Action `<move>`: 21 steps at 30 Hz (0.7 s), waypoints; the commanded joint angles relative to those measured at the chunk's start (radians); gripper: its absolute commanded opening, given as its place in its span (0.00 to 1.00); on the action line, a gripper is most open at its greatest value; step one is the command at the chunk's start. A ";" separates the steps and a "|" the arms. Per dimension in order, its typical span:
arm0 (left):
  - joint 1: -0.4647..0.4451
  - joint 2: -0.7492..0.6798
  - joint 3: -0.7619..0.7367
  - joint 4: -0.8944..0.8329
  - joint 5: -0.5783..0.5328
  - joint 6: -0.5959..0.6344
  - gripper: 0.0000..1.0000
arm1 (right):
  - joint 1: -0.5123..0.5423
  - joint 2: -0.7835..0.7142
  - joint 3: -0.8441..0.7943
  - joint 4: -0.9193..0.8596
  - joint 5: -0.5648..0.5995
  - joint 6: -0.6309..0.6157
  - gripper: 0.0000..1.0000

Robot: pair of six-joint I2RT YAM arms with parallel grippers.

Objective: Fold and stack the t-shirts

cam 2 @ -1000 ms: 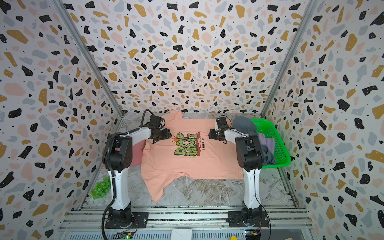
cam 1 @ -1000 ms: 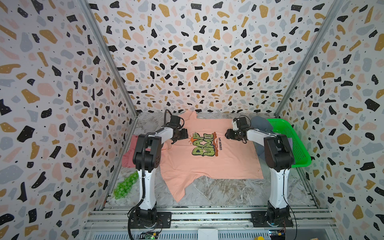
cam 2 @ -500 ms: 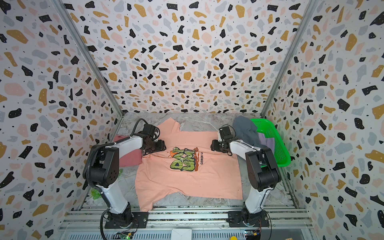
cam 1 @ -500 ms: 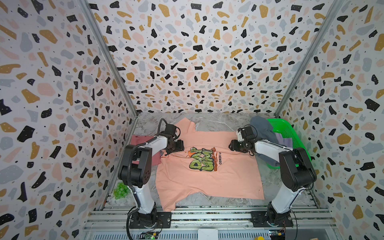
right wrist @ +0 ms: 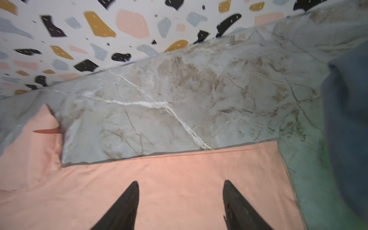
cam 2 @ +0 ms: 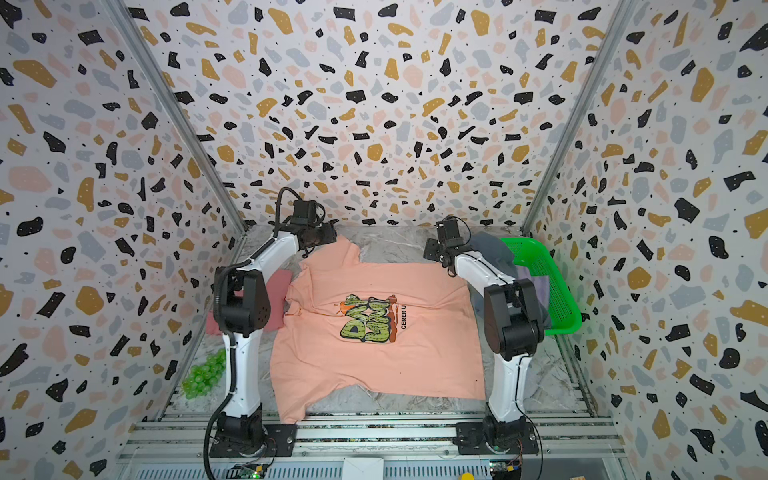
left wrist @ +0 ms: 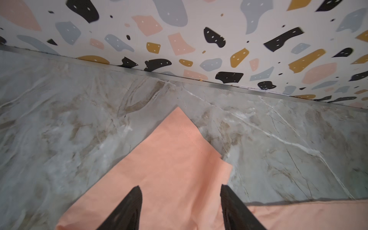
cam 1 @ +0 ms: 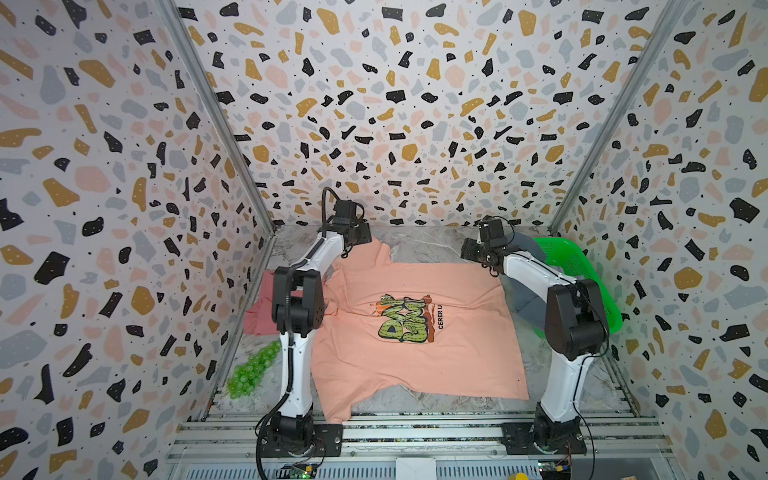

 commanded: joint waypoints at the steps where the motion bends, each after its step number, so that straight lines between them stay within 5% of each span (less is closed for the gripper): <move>1: 0.005 0.105 0.158 -0.030 -0.036 -0.036 0.64 | -0.032 0.026 0.047 -0.085 0.031 0.018 0.70; 14: -0.041 0.290 0.271 -0.007 -0.182 -0.145 0.66 | -0.106 0.010 -0.070 -0.091 0.003 0.009 0.71; 21: -0.040 0.228 0.092 -0.076 -0.243 -0.173 0.63 | -0.138 -0.030 -0.112 -0.089 -0.002 0.006 0.71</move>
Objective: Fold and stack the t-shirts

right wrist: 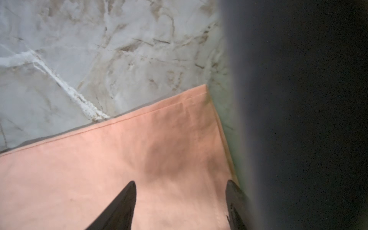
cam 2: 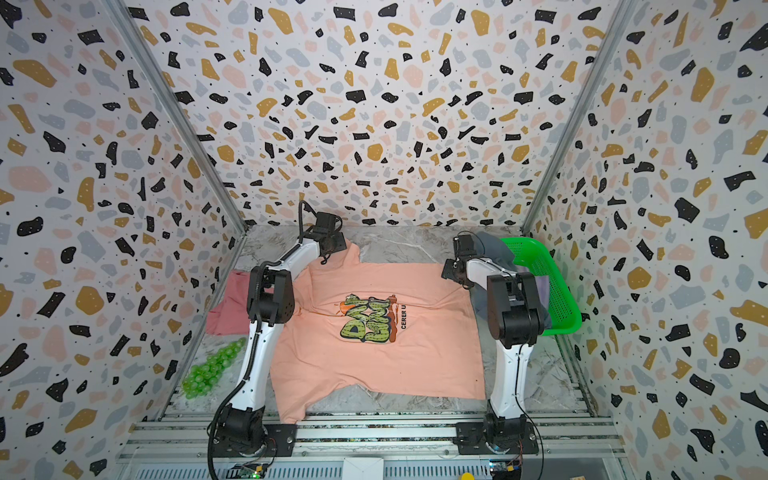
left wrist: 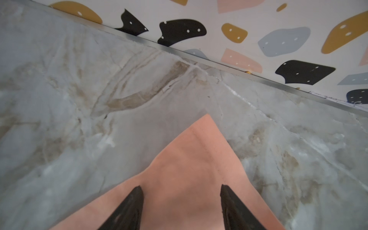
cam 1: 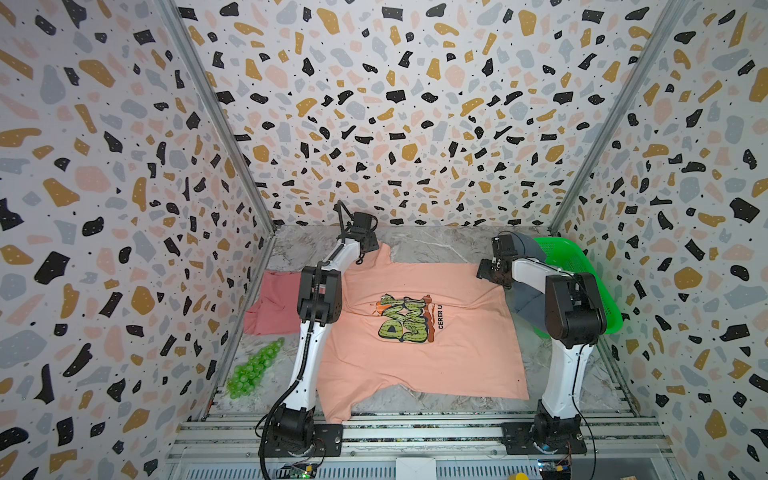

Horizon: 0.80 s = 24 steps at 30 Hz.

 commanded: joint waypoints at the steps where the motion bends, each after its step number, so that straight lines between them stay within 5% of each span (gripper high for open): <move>1: 0.007 -0.054 -0.135 -0.072 -0.064 -0.027 0.63 | -0.020 -0.079 -0.003 -0.019 -0.003 0.002 0.71; 10: 0.102 -0.214 -0.469 0.014 -0.003 -0.024 0.62 | -0.023 -0.069 -0.040 -0.029 -0.072 0.015 0.70; 24: 0.132 -0.079 -0.071 -0.021 -0.039 0.049 0.66 | -0.005 -0.048 0.016 0.099 -0.048 0.000 0.73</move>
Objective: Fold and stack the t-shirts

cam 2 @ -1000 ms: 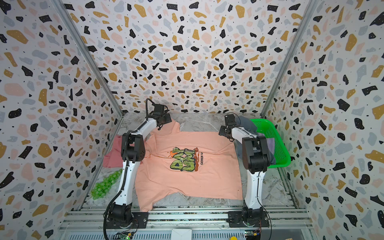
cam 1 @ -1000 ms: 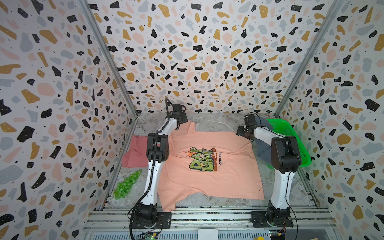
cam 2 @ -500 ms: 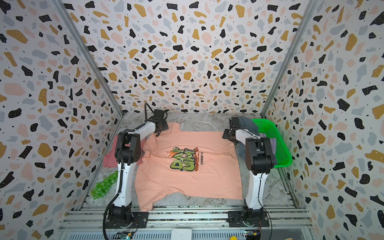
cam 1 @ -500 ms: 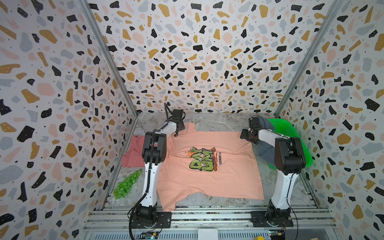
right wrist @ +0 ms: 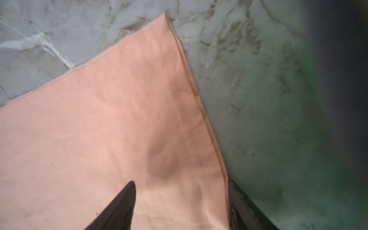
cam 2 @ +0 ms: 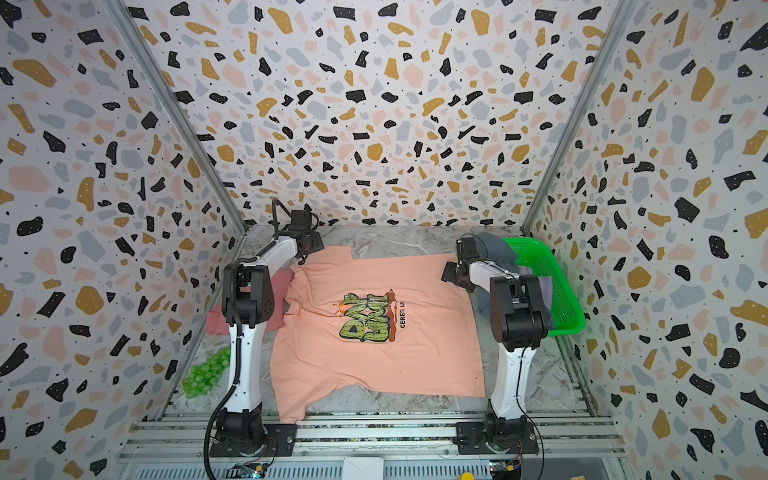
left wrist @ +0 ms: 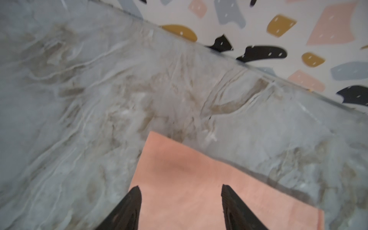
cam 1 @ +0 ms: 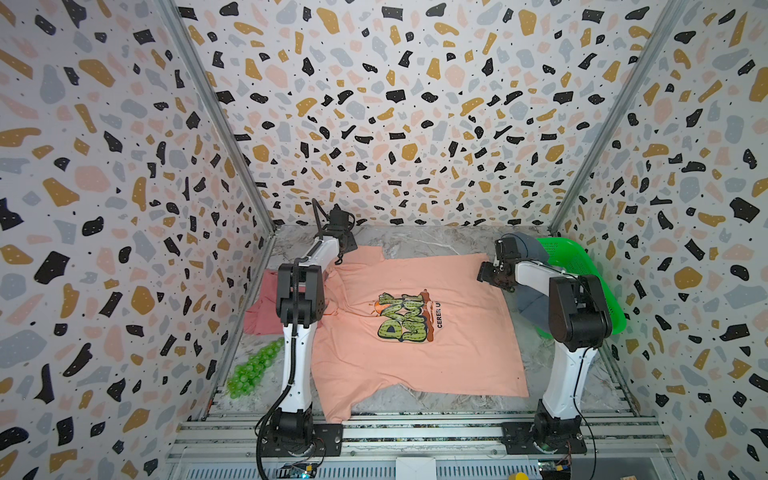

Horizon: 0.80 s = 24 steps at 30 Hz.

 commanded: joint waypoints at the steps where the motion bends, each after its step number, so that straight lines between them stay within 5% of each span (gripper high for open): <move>1: 0.019 0.083 0.098 -0.017 -0.019 0.002 0.66 | -0.002 0.003 0.094 0.085 0.031 -0.004 0.73; 11: 0.053 0.157 0.160 -0.030 -0.053 -0.084 0.66 | -0.021 0.206 0.368 0.074 0.043 -0.006 0.75; 24: -0.018 0.194 0.127 -0.088 0.020 -0.106 0.60 | -0.028 0.294 0.425 -0.058 0.086 0.010 0.75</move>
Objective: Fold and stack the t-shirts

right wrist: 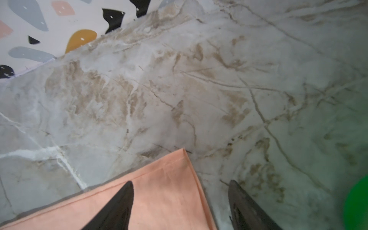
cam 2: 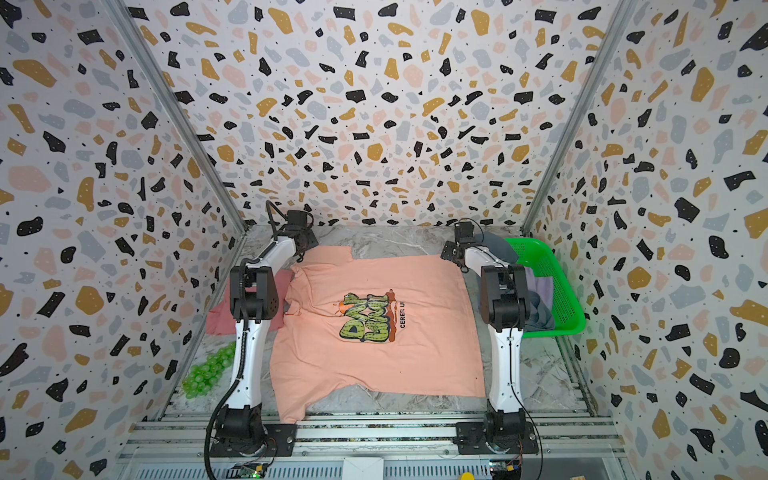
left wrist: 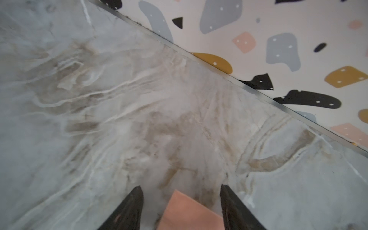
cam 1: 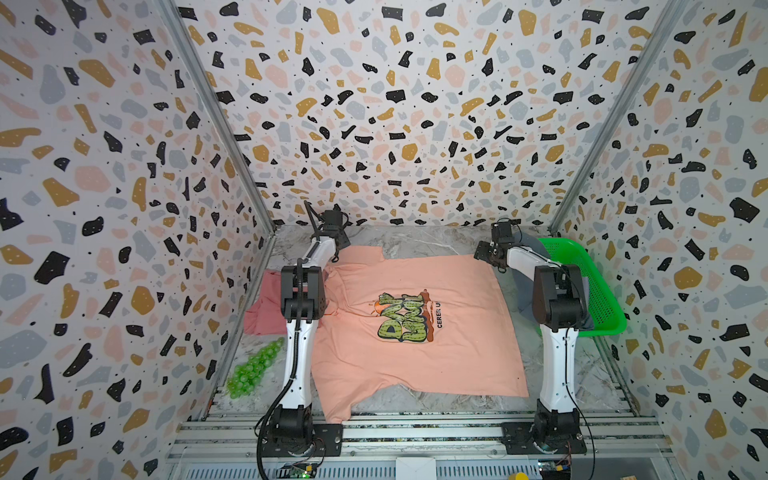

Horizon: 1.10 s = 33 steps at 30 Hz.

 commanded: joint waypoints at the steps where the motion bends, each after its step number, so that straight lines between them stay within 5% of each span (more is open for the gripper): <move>1: -0.046 0.047 -0.036 -0.089 0.046 -0.026 0.58 | -0.005 0.022 0.040 -0.072 0.013 0.004 0.74; 8: -0.046 0.079 -0.006 -0.130 0.020 -0.028 0.22 | 0.018 0.114 0.119 -0.121 0.019 -0.028 0.65; 13: -0.027 0.062 -0.011 -0.105 0.040 -0.039 0.00 | 0.017 0.186 0.225 -0.158 -0.030 -0.059 0.20; 18: -0.008 -0.013 -0.083 -0.028 0.097 -0.034 0.00 | 0.016 0.086 0.115 -0.021 -0.083 -0.060 0.00; 33: 0.019 -0.341 -0.193 0.131 0.220 0.041 0.00 | 0.016 -0.266 -0.078 0.213 -0.111 -0.094 0.00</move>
